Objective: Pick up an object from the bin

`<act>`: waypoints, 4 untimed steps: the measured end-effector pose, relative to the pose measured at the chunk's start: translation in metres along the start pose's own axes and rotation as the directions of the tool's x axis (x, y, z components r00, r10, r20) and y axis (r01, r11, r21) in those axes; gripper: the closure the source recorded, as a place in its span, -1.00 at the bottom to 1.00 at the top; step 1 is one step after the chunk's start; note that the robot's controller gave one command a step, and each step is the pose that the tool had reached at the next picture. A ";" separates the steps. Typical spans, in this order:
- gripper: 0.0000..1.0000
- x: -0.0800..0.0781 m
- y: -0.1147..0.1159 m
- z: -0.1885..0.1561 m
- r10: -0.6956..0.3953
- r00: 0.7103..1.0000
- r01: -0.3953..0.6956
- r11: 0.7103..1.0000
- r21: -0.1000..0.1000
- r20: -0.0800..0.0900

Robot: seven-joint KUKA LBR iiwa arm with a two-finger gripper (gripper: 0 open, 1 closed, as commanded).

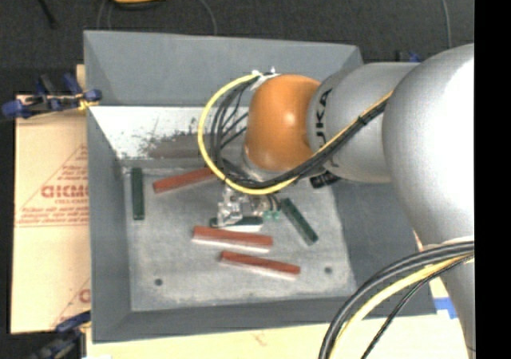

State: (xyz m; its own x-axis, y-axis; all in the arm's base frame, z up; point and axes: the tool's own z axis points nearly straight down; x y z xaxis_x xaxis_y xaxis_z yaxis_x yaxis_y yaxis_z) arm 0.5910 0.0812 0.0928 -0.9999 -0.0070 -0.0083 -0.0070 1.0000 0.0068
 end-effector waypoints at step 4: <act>1.00 -0.015 -0.024 -0.070 -0.021 1.000 0.021 1.000 0.007 -0.004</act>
Offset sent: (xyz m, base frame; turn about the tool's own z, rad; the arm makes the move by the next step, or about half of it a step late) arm -0.0019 -0.0137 -0.0228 -0.0502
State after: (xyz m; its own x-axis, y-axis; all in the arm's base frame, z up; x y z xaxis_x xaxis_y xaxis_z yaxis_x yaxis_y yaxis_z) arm 0.6057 0.0567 0.1628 -0.9996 -0.0276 -0.0041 -0.0276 0.9996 0.0000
